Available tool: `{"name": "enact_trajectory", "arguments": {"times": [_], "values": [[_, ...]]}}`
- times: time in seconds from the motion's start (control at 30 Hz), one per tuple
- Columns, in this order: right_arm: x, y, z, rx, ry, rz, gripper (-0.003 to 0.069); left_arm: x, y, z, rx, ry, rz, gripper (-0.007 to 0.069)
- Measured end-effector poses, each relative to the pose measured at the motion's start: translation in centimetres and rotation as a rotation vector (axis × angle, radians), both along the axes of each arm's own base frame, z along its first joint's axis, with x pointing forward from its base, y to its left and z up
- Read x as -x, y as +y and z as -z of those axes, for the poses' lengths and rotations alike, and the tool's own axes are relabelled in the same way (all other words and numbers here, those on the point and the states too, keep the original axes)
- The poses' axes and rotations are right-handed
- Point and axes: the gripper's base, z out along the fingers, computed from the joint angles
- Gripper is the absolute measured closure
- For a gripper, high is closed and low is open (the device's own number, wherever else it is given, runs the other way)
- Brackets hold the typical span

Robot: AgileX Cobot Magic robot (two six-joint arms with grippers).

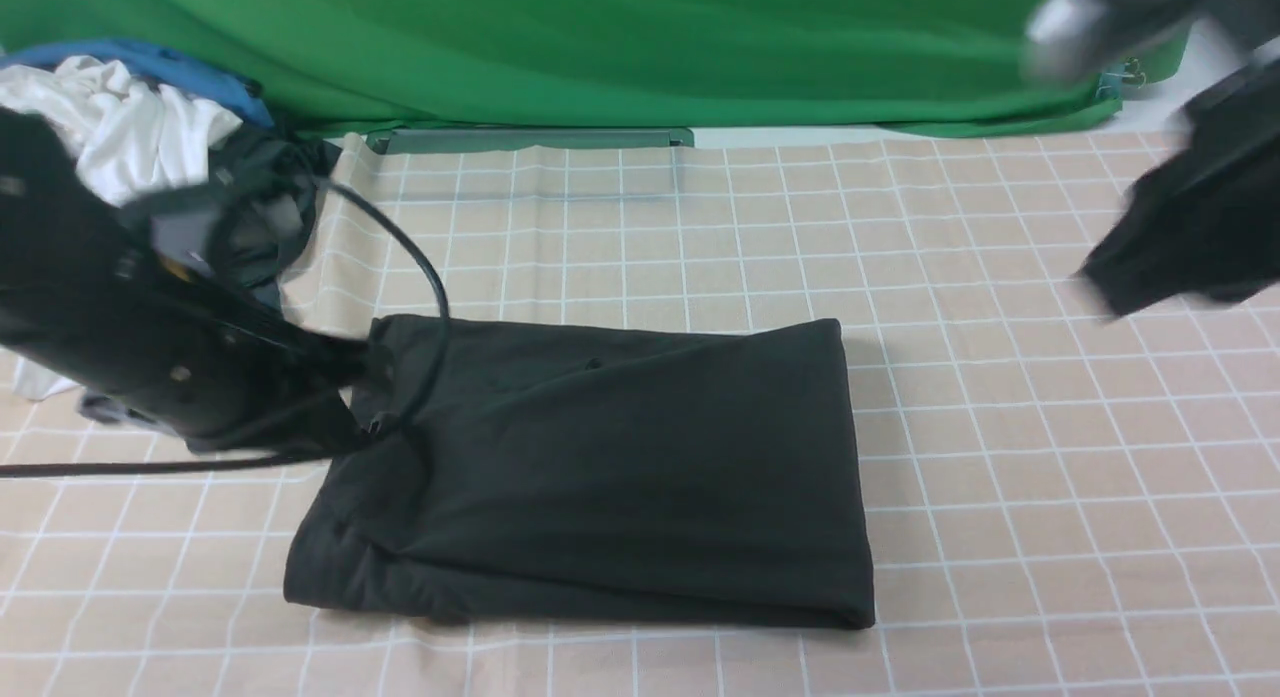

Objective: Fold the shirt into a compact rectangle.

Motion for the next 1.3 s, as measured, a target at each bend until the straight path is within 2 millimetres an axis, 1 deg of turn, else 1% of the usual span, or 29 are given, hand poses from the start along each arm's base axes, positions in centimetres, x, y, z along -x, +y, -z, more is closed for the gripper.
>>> {"name": "enact_trajectory", "arguments": {"times": [0.03,0.07,0.1,0.13,0.17,0.2,0.23,0.3,0.33,0.4,0.5,0.6,0.67,0.77,0.9,1.13,1.3], "values": [[0.7,-0.4,-0.6,-0.016,-0.032,-0.001,0.0623,0.1,0.1,-0.2,0.002,-0.013,-0.002,0.0589],[2.9,-1.4,-2.3,-0.073,-0.151,-0.005,0.0623,1.0,0.2,-1.8,0.015,-0.099,-0.007,0.0601],[5.5,-2.7,-3.9,-0.133,-0.275,-0.009,0.0623,2.2,0.5,-3.5,0.031,-0.197,-0.015,0.0607],[6.6,-3.2,-4.3,-0.16,-0.333,-0.011,0.0623,3.0,0.7,-4.4,0.04,-0.251,-0.019,0.0607],[8.5,-4.2,-5.0,-0.194,-0.417,-0.017,0.0623,3.9,0.9,-5.1,0.048,-0.304,-0.024,0.0606],[10.7,-5.3,-5.3,-0.24,-0.515,-0.02,0.0623,5.3,1.1,-6.1,0.062,-0.38,-0.03,0.0606],[12.1,-5.9,-5.4,-0.269,-0.577,-0.023,0.0623,6.0,1.3,-6.5,0.068,-0.417,-0.034,0.0606],[14.9,-7.3,-4.7,-0.327,-0.716,-0.029,0.0623,8.5,1.8,-7.3,0.089,-0.541,-0.049,0.0606],[15.9,-7.8,-4.0,-0.34,-0.778,-0.035,0.0623,9.6,2.1,-7.3,0.098,-0.59,-0.057,0.0606],[17.2,-8.4,-2.1,-0.34,-0.879,-0.056,0.0623,11.7,2.6,-6.9,0.113,-0.677,-0.073,0.0606],[17.9,-8.7,0.3,-0.346,-0.972,-0.073,0.0622,13.6,3.0,-5.6,0.124,-0.75,-0.088,0.0606],[18.2,-8.6,2.6,-0.375,-1.061,-0.084,0.0611,15.3,3.5,-3.5,0.135,-0.81,-0.106,0.0606],[18.2,-8.6,3.4,-0.391,-1.1,-0.089,0.0594,15.9,3.6,-2.4,0.15,-0.846,-0.122,0.0606],[18.2,-8.6,3.5,-0.403,-1.128,-0.091,0.0548,16.3,3.8,-1.8,0.169,-0.892,-0.141,0.0606],[18.2,-8.6,3.5,-0.41,-1.139,-0.092,0.0503,16.3,3.9,-1.9,0.175,-0.925,-0.152,0.0606],[18.2,-8.5,3.5,-0.411,-1.139,-0.092,0.047,16.3,3.9,-1.9,0.174,-0.93,-0.152,0.0606],[18.2,-8.5,3.5,-0.411,-1.139,-0.092,0.0459,16.3,4.0,-1.8,0.132,-0.94,-0.138,0.0606]]}}
